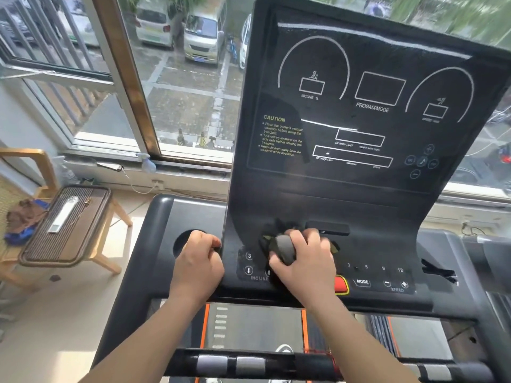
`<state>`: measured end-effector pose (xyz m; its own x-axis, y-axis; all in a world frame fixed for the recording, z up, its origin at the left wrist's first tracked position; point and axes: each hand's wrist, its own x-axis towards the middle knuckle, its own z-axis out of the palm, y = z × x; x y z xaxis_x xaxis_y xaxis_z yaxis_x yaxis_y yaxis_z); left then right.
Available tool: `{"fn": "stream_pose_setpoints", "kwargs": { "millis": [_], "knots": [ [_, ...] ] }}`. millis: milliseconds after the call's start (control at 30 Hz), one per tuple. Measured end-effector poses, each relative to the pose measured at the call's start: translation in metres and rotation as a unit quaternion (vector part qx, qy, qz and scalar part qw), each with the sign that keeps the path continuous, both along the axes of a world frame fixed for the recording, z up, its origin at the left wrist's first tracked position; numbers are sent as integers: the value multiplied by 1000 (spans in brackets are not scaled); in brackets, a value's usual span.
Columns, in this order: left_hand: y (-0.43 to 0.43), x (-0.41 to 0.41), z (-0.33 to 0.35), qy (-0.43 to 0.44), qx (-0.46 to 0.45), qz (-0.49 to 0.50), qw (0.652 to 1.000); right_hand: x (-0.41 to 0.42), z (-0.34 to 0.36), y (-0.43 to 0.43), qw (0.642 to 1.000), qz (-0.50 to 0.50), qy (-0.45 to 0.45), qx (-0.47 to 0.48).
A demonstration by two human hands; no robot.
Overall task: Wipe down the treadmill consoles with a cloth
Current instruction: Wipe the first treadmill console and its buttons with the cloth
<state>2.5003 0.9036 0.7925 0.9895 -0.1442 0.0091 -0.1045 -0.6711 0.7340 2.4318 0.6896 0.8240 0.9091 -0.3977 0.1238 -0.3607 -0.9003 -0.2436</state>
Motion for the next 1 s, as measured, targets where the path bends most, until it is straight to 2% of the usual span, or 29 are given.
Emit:
{"fn": "stream_pose_setpoints", "kwargs": {
  "millis": [100,167,267,367,433,500,567,633,867,1000],
  "knots": [
    [-2,1,0,3,4,5,1000,7,4,15,999,-49,18,-4],
    [-2,1,0,-4,2,5,1000,8,6,31,1000,9,10,-11],
    [-4,1,2,-4,2,1,1000,3,4,47,988,153,-19,-3],
    [-6,5,2,6,13,2,1000,1,9,39,979,202,-4,13],
    [-11,8,6,-4,12,15,1000,0,15,24,984,178,24,17],
    [-25,6,15,-59,4,6,998,-2,21,4,991,119,55,27],
    [-49,-1,28,-130,-25,-37,990,-5,27,-21,993,57,90,45],
    [-79,-12,37,-162,-49,-82,982,-10,32,-47,993,16,108,52],
    [-156,-48,38,-186,-39,-168,967,-48,33,-141,989,-82,118,41],
    [-173,-59,39,-167,-48,-197,965,-65,28,-171,987,-121,100,20]
  ]
}}
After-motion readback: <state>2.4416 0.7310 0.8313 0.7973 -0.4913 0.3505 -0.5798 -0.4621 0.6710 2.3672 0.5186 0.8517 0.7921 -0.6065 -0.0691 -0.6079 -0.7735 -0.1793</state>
